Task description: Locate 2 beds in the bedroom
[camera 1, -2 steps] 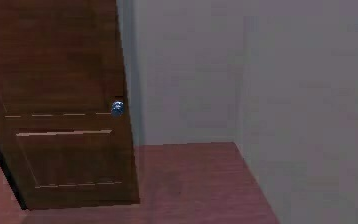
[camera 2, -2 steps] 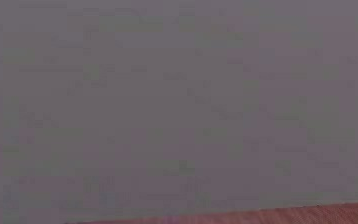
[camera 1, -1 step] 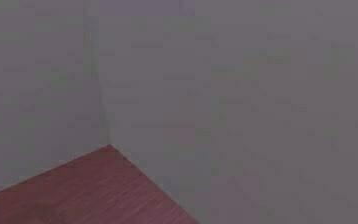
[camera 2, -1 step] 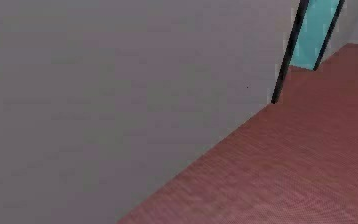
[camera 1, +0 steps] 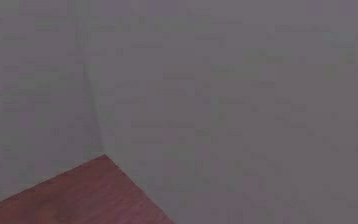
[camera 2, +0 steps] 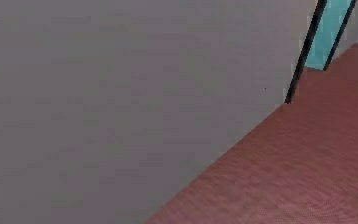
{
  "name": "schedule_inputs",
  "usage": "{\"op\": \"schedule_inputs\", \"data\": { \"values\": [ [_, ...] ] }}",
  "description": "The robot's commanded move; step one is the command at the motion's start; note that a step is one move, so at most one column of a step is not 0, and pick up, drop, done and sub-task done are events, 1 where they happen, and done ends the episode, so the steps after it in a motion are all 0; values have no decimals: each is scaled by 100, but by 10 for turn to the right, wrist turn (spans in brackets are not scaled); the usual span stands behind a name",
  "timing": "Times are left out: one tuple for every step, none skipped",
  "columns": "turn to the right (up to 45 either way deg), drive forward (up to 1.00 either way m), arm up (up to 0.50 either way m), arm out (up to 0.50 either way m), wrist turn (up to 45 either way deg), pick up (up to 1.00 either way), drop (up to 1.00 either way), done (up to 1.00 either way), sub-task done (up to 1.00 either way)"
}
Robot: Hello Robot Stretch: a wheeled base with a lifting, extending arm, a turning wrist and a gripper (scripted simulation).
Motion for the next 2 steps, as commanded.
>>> {"op": "schedule_inputs", "data": {
  "values": [
    [-450, 0, 0, 0, 0, 0, 0, 0, 0],
    [-450, 0, 0, 0, 0, 0, 0, 0, 0]
  ]
}}
